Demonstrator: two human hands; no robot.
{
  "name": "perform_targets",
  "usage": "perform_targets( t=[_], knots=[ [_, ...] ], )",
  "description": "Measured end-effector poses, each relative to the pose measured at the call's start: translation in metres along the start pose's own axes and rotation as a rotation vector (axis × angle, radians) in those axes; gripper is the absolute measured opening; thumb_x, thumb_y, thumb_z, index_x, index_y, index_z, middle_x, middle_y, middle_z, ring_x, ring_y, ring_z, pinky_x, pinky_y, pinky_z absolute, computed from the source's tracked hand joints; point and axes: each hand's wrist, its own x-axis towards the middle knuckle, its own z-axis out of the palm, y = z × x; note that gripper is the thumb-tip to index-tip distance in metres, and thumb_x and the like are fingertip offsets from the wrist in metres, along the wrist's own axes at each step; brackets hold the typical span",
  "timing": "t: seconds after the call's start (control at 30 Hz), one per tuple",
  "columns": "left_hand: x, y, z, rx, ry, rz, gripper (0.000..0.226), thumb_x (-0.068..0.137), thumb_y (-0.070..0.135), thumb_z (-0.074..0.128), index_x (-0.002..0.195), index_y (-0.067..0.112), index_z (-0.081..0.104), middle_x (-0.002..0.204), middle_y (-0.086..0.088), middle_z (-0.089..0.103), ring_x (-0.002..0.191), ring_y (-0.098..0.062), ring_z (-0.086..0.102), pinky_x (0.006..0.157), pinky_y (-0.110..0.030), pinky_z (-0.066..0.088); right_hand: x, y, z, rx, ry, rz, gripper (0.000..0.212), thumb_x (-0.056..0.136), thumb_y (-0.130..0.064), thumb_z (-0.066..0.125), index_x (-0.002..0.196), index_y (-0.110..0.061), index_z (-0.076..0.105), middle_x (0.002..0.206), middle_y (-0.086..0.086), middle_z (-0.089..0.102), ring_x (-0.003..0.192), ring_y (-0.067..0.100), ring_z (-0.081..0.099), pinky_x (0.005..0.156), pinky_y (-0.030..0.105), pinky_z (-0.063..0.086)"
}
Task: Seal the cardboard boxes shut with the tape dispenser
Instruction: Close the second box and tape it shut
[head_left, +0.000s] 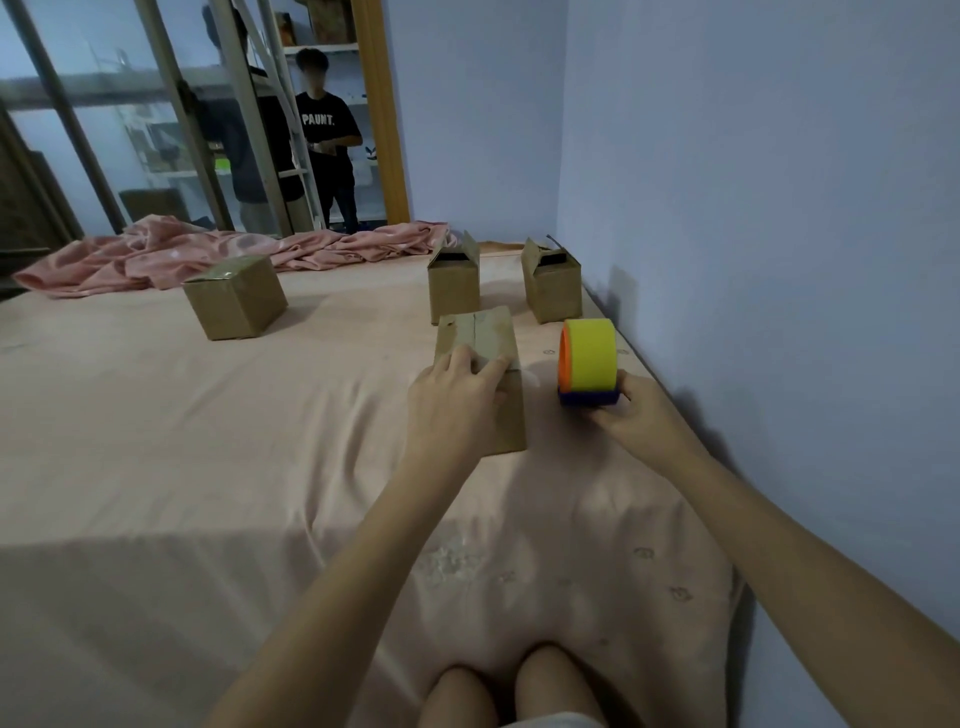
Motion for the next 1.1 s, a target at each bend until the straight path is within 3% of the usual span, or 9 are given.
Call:
perform_targets(
  t=[0.13, 0.23, 0.4, 0.5, 0.6, 0.73, 0.8, 0.97, 1.1],
  knots=[
    [-0.001, 0.002, 0.004, -0.057, 0.048, -0.039, 0.034, 0.083, 0.019, 0.063, 0.117, 0.022, 0.065, 0.104, -0.009, 0.058, 0.094, -0.03, 0.055, 0.075, -0.036, 0.036, -0.01, -0.001, -0.013, -0.09, -0.088, 0.0, 0.043, 0.07, 0.014, 0.054, 0.075, -0.029, 0.057, 0.069, -0.008, 0.058, 0.066, 0.006, 0.052, 0.059, 0.014, 0.041],
    [0.0, 0.005, 0.008, -0.086, 0.047, -0.084, 0.037, 0.083, 0.02, 0.06, 0.12, 0.024, 0.062, 0.115, -0.01, 0.052, 0.103, -0.03, 0.049, 0.081, -0.036, 0.032, -0.022, -0.006, -0.011, -0.111, -0.169, -0.02, 0.039, 0.068, 0.019, 0.048, 0.096, -0.005, 0.063, 0.091, 0.015, 0.065, 0.084, 0.026, 0.058, 0.076, 0.031, 0.047],
    [-0.005, 0.006, 0.008, -0.035, 0.08, -0.035, 0.041, 0.08, 0.013, 0.067, 0.12, 0.018, 0.063, 0.107, -0.013, 0.055, 0.096, -0.033, 0.054, 0.077, -0.039, 0.037, -0.038, -0.009, -0.012, -0.121, -0.141, -0.028, 0.031, 0.07, 0.022, 0.045, 0.088, 0.002, 0.06, 0.071, 0.007, 0.057, 0.062, -0.004, 0.047, 0.054, 0.014, 0.034],
    [-0.008, 0.004, 0.008, -0.015, 0.117, 0.018, 0.05, 0.073, 0.009, 0.074, 0.121, 0.015, 0.063, 0.098, -0.013, 0.059, 0.087, -0.032, 0.059, 0.077, -0.04, 0.042, -0.037, -0.002, -0.015, 0.034, -0.123, 0.025, 0.054, 0.073, 0.024, 0.039, 0.12, -0.002, 0.05, 0.105, 0.009, 0.059, 0.093, 0.005, 0.056, 0.082, 0.013, 0.047],
    [-0.01, 0.001, 0.008, -0.085, 0.136, 0.048, 0.055, 0.078, 0.014, 0.07, 0.131, 0.009, 0.054, 0.108, -0.013, 0.061, 0.096, -0.032, 0.059, 0.084, -0.04, 0.042, -0.036, 0.007, -0.015, 0.148, 0.037, 0.099, 0.044, 0.08, 0.012, 0.045, 0.109, -0.021, 0.045, 0.112, 0.0, 0.054, 0.115, 0.021, 0.052, 0.093, 0.033, 0.046],
    [-0.012, -0.012, 0.003, -0.355, 0.151, -0.062, 0.065, 0.086, 0.034, 0.065, 0.141, 0.009, 0.04, 0.14, -0.009, 0.046, 0.123, -0.026, 0.045, 0.099, -0.036, 0.037, -0.035, -0.015, -0.017, 0.201, 0.543, -0.076, 0.04, 0.07, -0.006, 0.039, 0.107, -0.018, 0.047, 0.111, 0.003, 0.051, 0.105, 0.015, 0.051, 0.089, 0.015, 0.04],
    [-0.016, -0.022, 0.001, -0.626, 0.141, -0.264, 0.063, 0.093, 0.044, 0.052, 0.146, 0.015, 0.032, 0.148, -0.001, 0.037, 0.132, -0.015, 0.036, 0.103, -0.024, 0.029, -0.032, -0.038, -0.014, 0.197, 0.595, -0.225, 0.037, 0.074, -0.011, 0.037, 0.106, -0.019, 0.053, 0.108, -0.006, 0.054, 0.104, 0.007, 0.052, 0.093, 0.016, 0.039],
    [-0.03, -0.036, 0.011, -1.189, -0.062, -0.61, 0.056, 0.099, 0.051, 0.027, 0.15, 0.027, 0.019, 0.156, 0.013, 0.019, 0.14, -0.001, 0.017, 0.106, -0.018, 0.014, -0.024, -0.094, 0.024, 0.282, 0.048, -0.061, 0.045, 0.096, -0.027, 0.035, 0.14, -0.019, 0.04, 0.139, -0.017, 0.04, 0.123, -0.014, 0.03, 0.097, -0.002, 0.02],
    [-0.034, -0.025, 0.02, -1.274, -0.13, -0.565, 0.06, 0.098, 0.055, 0.023, 0.15, 0.027, 0.016, 0.157, 0.012, 0.015, 0.141, 0.0, 0.013, 0.117, -0.027, 0.009, -0.017, -0.094, 0.052, 0.361, -0.14, 0.118, 0.051, 0.102, -0.039, 0.025, 0.149, -0.023, 0.019, 0.155, -0.011, 0.02, 0.14, 0.001, 0.016, 0.11, 0.019, 0.011]
  ],
)
